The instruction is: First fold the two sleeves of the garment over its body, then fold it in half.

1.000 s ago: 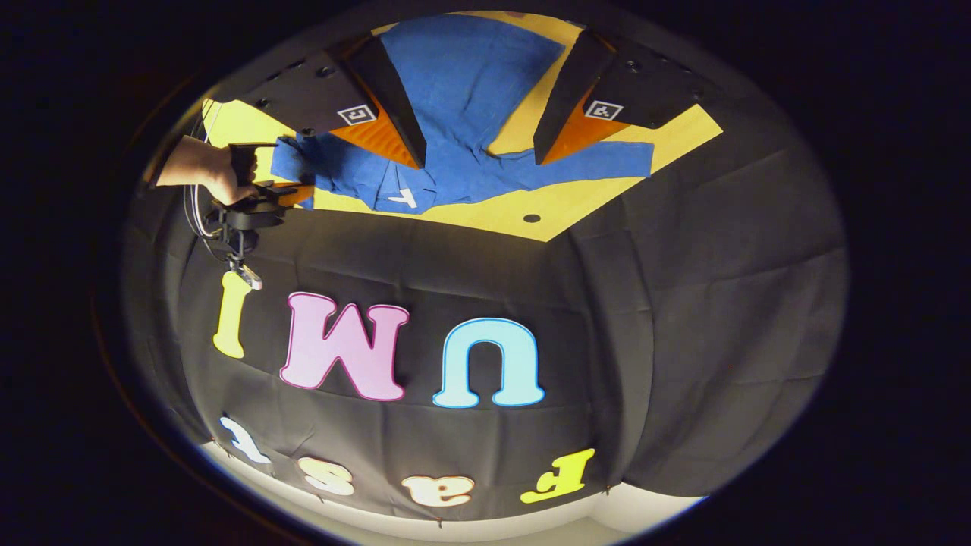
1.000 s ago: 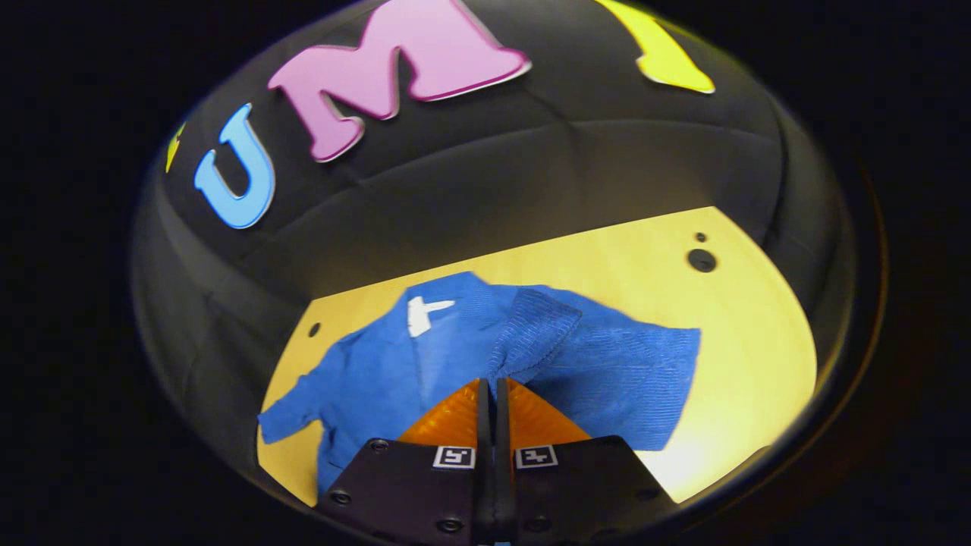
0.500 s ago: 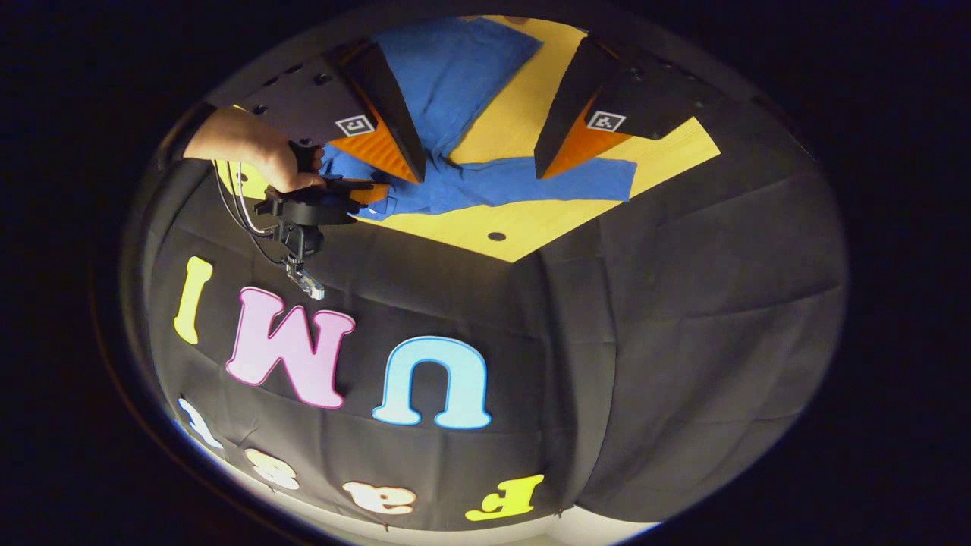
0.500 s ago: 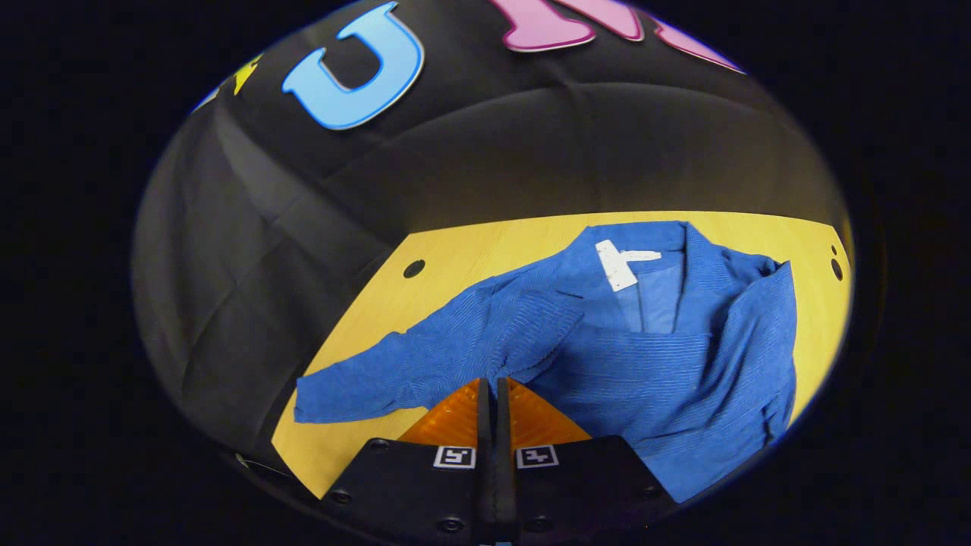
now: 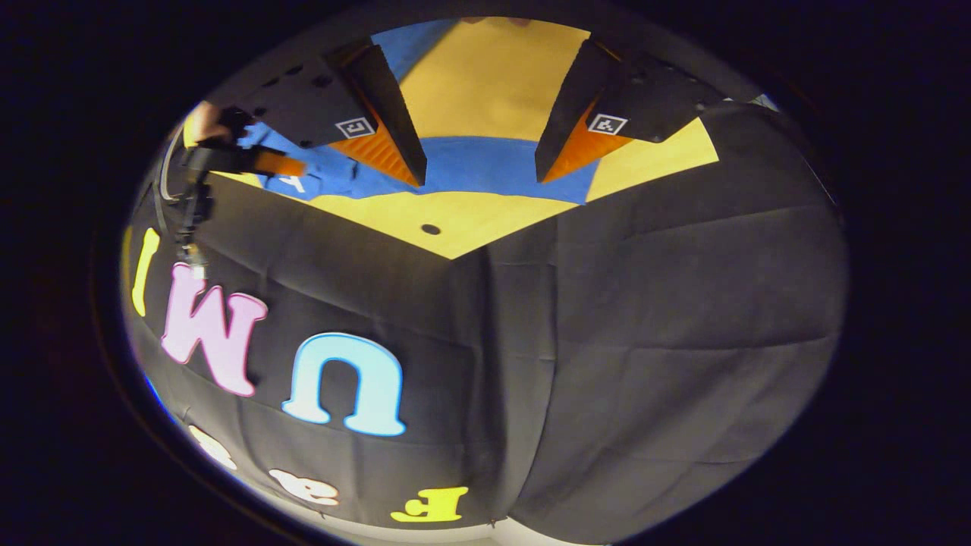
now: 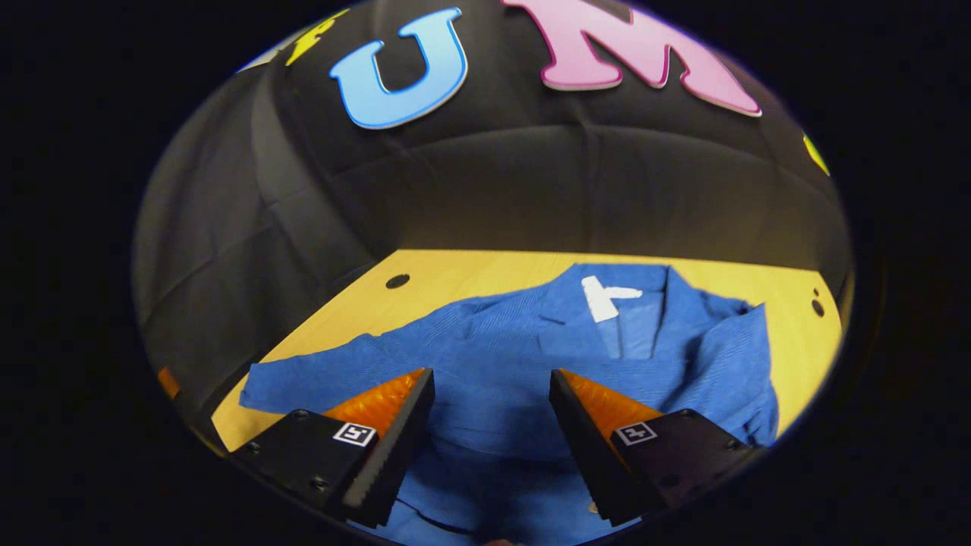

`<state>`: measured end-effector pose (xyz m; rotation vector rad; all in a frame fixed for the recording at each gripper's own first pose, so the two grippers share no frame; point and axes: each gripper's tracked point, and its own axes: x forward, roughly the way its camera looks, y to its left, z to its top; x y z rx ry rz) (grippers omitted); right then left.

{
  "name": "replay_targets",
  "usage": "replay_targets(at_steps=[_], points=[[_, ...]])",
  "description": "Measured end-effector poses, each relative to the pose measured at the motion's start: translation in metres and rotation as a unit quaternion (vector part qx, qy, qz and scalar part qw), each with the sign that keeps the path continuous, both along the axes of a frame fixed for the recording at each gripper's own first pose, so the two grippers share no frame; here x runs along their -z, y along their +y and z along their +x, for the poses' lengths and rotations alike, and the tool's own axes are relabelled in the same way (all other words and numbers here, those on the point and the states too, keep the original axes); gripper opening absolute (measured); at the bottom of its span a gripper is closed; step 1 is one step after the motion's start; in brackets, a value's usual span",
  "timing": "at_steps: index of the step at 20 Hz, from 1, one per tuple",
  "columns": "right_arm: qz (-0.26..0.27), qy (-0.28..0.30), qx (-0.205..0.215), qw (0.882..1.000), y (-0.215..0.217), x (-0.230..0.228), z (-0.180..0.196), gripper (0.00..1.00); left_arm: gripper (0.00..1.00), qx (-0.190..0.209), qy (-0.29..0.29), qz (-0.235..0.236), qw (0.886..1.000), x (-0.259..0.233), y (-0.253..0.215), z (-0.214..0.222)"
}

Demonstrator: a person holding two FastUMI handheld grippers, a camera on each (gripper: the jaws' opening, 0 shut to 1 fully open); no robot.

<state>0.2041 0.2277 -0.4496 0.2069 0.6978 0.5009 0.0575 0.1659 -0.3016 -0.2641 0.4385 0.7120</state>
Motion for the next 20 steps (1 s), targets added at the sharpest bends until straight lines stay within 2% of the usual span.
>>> replay_targets(at_steps=[2,5,7,9,11,13,15,16,17,18,19,20], points=[[-0.011,-0.056,0.016,0.998,-0.036,-0.021,-0.001,0.98,0.84,-0.031,0.023,-0.007,0.999,0.026,0.038,-0.003],[-0.048,-0.151,0.034,0.987,-0.090,-0.049,-0.005,0.98,0.84,-0.060,0.059,-0.042,0.996,0.066,0.079,0.000],[-0.058,-0.182,0.047,0.980,-0.117,-0.066,-0.018,0.98,0.84,-0.069,0.096,-0.064,0.991,0.089,0.100,0.011],[-0.077,-0.209,0.050,0.974,-0.136,-0.079,-0.027,0.99,0.85,-0.086,0.105,-0.074,0.988,0.098,0.106,0.027],[-0.090,-0.230,0.050,0.968,-0.154,-0.091,-0.033,0.98,0.82,-0.095,0.127,-0.096,0.983,0.106,0.104,0.018],[-0.089,-0.217,0.047,0.971,-0.164,-0.090,-0.044,0.97,0.85,-0.085,0.152,-0.103,0.979,0.110,0.107,0.022],[-0.082,-0.181,0.044,0.979,-0.168,-0.083,-0.056,0.96,0.85,-0.063,0.187,-0.115,0.974,0.111,0.103,0.028],[-0.068,-0.158,0.039,0.984,-0.163,-0.078,-0.065,0.97,0.82,-0.052,0.203,-0.101,0.973,0.115,0.108,0.026],[-0.054,-0.140,0.033,0.988,-0.158,-0.076,-0.075,0.97,0.85,-0.035,0.211,-0.102,0.972,0.120,0.104,0.030],[-0.044,-0.126,0.030,0.991,-0.154,-0.074,-0.081,0.97,0.84,-0.025,0.222,-0.103,0.969,0.120,0.098,0.034],[-0.038,-0.120,0.027,0.992,-0.151,-0.073,-0.086,0.97,0.77,-0.010,0.231,-0.111,0.966,0.122,0.095,0.039],[-0.039,-0.119,0.023,0.992,-0.151,-0.072,-0.087,0.97,0.74,0.005,0.238,-0.116,0.964,0.121,0.094,0.041]])
